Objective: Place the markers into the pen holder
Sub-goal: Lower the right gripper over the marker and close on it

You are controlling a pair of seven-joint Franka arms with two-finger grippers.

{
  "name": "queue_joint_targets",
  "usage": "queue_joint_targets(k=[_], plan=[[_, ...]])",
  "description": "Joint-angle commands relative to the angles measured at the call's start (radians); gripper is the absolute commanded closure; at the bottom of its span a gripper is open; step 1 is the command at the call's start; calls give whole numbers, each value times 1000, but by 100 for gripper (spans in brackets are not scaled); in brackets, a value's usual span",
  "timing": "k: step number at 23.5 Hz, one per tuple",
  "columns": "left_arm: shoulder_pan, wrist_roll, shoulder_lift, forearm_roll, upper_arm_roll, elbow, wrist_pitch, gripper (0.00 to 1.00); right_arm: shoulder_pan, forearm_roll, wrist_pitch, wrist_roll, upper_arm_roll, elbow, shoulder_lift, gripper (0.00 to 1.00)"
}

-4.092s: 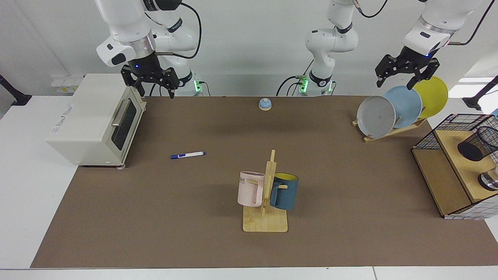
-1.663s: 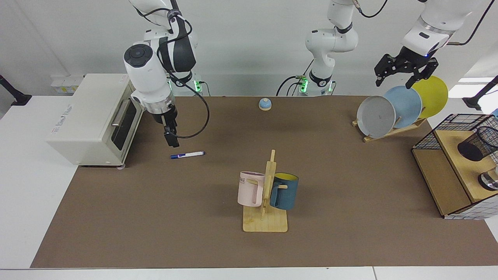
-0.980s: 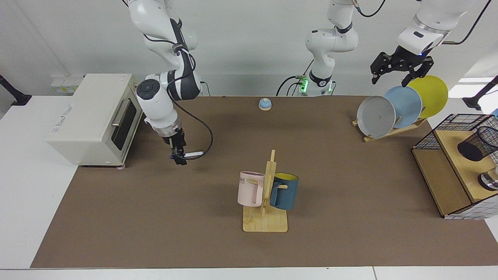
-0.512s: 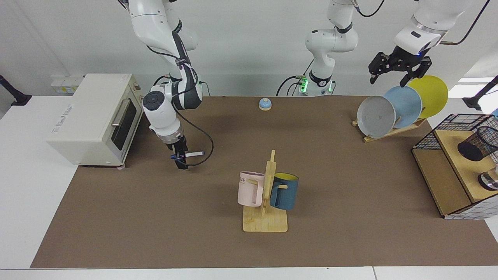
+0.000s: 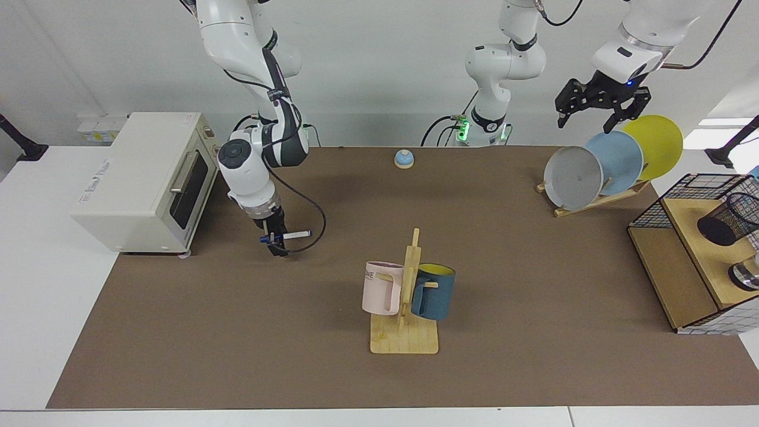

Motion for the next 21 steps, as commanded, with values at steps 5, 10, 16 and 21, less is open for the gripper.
queue_joint_targets(k=[5, 10, 16, 21], plan=[[-11, -12, -22, -9, 2, -26, 4, 0, -39, 8, 20, -69, 6, -33, -23, 46], [-11, -12, -22, -9, -10, -26, 3, 0, -40, 8, 17, -66, 6, -33, -25, 85], [-10, -12, -22, -9, -10, -26, 3, 0, -31, 8, 17, -59, 6, -33, -31, 100], [-8, -10, -22, -9, -9, -24, -2, 0, -25, 8, 15, -54, 8, -23, -43, 100]])
